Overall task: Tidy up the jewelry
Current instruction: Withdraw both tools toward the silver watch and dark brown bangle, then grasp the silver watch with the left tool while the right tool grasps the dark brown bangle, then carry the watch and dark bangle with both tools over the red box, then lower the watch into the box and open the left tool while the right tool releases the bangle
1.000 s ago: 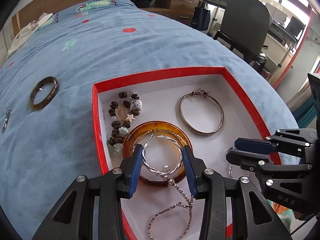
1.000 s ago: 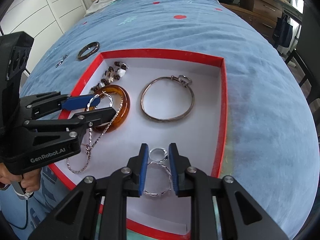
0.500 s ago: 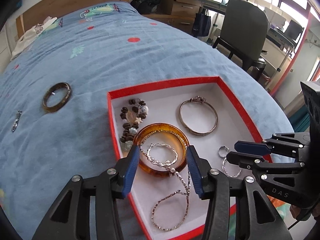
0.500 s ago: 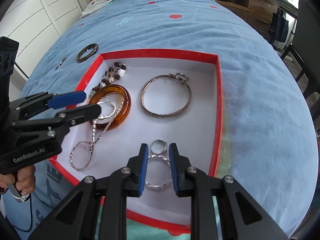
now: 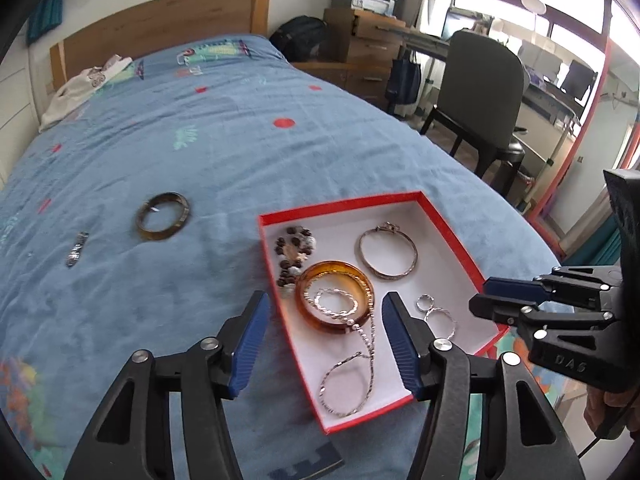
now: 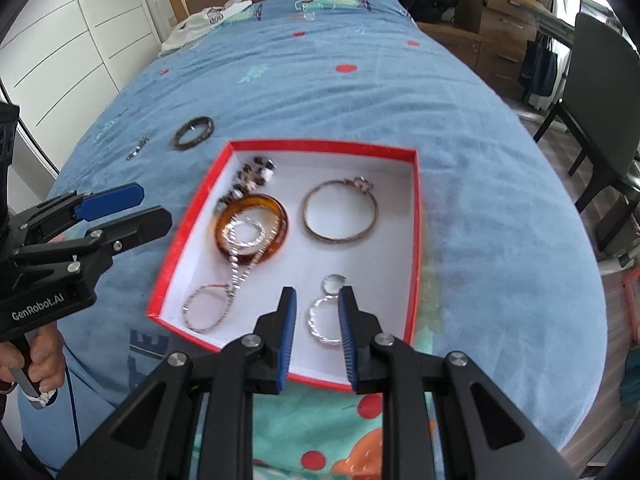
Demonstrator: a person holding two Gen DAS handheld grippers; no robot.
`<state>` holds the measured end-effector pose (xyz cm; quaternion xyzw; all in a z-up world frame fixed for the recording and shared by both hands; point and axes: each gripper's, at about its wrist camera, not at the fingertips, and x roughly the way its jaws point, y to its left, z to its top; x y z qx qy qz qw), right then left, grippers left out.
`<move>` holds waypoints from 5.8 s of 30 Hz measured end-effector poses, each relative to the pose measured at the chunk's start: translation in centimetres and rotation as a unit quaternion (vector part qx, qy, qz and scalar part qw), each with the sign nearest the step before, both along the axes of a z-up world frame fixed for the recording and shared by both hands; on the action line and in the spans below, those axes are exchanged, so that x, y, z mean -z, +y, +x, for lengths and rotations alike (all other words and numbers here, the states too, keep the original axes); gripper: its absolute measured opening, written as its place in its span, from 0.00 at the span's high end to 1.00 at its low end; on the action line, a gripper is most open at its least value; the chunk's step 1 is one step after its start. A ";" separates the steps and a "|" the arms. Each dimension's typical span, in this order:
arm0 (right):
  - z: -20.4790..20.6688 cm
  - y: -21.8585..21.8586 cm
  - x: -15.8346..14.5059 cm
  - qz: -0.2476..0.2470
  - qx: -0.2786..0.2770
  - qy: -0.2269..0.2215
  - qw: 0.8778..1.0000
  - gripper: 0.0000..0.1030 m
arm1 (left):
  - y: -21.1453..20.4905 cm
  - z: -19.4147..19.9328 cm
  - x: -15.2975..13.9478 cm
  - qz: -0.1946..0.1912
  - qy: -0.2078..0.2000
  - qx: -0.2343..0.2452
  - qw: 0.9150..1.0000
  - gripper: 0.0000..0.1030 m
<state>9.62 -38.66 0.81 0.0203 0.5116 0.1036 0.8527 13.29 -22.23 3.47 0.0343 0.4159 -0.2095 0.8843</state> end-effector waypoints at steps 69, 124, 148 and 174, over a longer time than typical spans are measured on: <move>25.1 24.5 9.5 0.007 -0.023 0.022 0.999 0.26 | 25.4 18.3 9.9 0.035 0.007 -0.181 0.983 0.78; 3.0 -1.5 -4.7 0.030 0.028 -0.041 0.998 0.26 | -0.6 1.8 -1.6 -0.028 -0.001 -0.030 0.999 0.78; 2.6 -1.5 5.2 0.013 -0.123 0.023 0.992 0.26 | -4.0 -0.1 7.2 0.033 0.073 -0.015 0.997 0.78; 1.8 0.2 6.8 -0.026 -0.208 0.052 0.976 0.25 | -3.8 0.1 8.9 0.061 0.077 -0.013 0.995 0.76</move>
